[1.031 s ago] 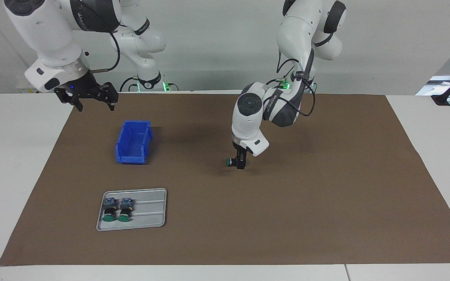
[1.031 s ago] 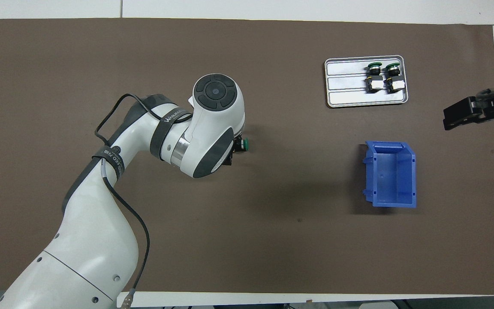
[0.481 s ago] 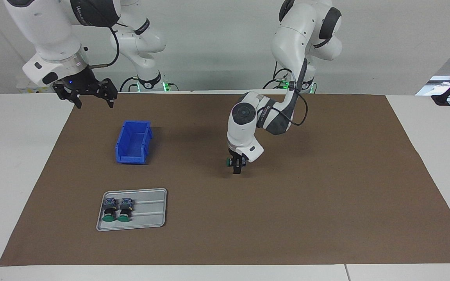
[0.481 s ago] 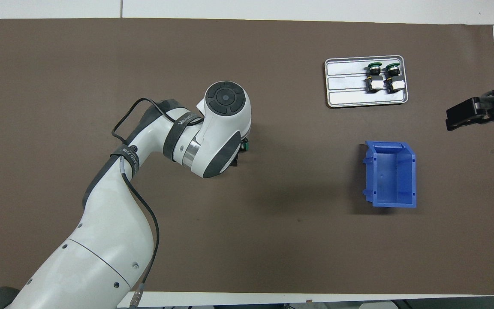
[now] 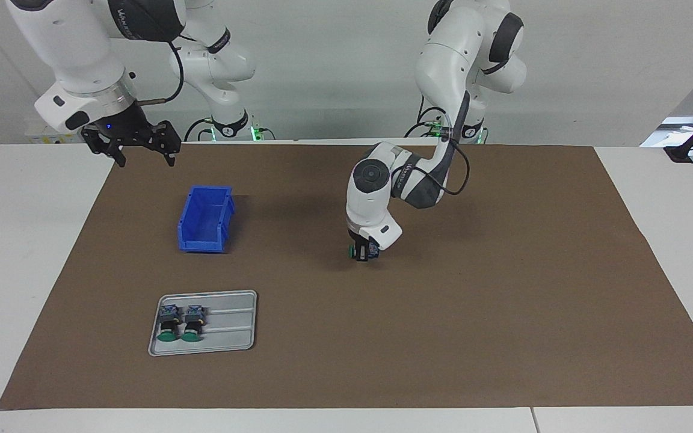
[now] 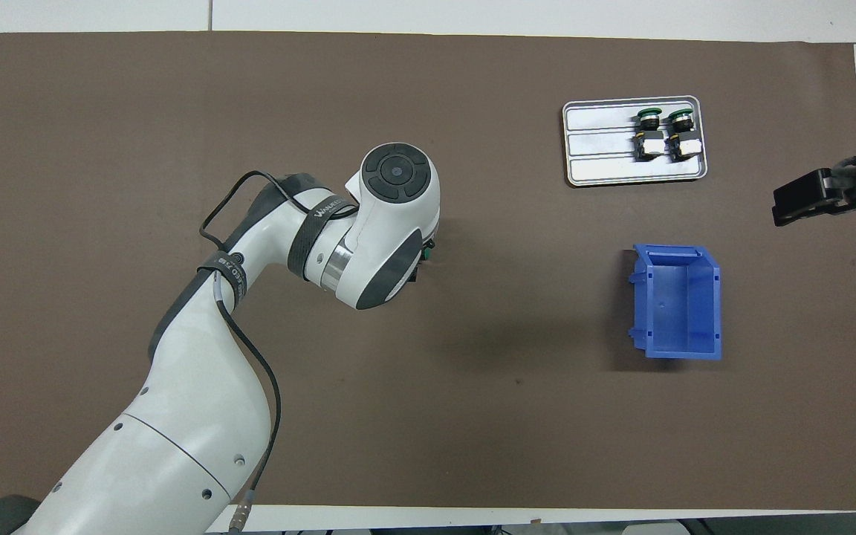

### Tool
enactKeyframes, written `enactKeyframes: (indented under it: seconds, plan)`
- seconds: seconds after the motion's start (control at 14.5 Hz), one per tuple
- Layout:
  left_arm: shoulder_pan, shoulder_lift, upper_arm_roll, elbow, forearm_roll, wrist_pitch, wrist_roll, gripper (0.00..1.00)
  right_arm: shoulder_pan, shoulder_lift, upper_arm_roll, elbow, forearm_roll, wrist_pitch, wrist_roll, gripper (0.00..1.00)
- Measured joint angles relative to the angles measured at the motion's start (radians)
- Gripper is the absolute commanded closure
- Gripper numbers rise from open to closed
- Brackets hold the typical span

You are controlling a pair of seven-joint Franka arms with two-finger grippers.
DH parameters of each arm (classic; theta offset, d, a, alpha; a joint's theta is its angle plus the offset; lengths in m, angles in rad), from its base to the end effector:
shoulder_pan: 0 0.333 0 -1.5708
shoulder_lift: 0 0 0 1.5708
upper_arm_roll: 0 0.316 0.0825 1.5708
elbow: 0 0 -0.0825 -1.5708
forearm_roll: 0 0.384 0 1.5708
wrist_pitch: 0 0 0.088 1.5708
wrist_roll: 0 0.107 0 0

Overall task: Place and press button with both arms
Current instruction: 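Move the left gripper toward the green item at the table center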

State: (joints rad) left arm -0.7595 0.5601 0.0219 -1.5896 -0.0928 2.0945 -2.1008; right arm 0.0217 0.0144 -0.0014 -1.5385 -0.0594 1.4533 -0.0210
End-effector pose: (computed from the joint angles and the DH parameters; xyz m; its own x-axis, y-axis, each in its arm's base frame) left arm 0.5036 -0.4664 0.3044 0.1601 0.9867 -0.0285 0.9834 -0.1619 -0.0819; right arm 0.5465 0.0042 0.6221 0.9944 0.0342 -0.1005 0.0401 -0.9976 0.0573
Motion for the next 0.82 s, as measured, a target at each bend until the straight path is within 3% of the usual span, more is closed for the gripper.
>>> enactKeyframes:
  seconds: [0.14,0.48,0.82]
  plan:
    - [0.0,0.0,0.0,0.0,0.0,0.008,0.0,0.88,0.0,0.0,0.0,0.0,0.0,0.0,0.0,0.02]
    - [0.007,-0.008,0.014,0.024,0.0,0.014,0.001,0.89,0.0,0.0,0.0,0.0,0.0,0.0,0.0,0.02]
    - [0.098,-0.076,0.022,0.009,-0.057,0.0,0.077,0.89,0.0,0.0,0.0,0.0,0.0,0.0,0.0,0.02]
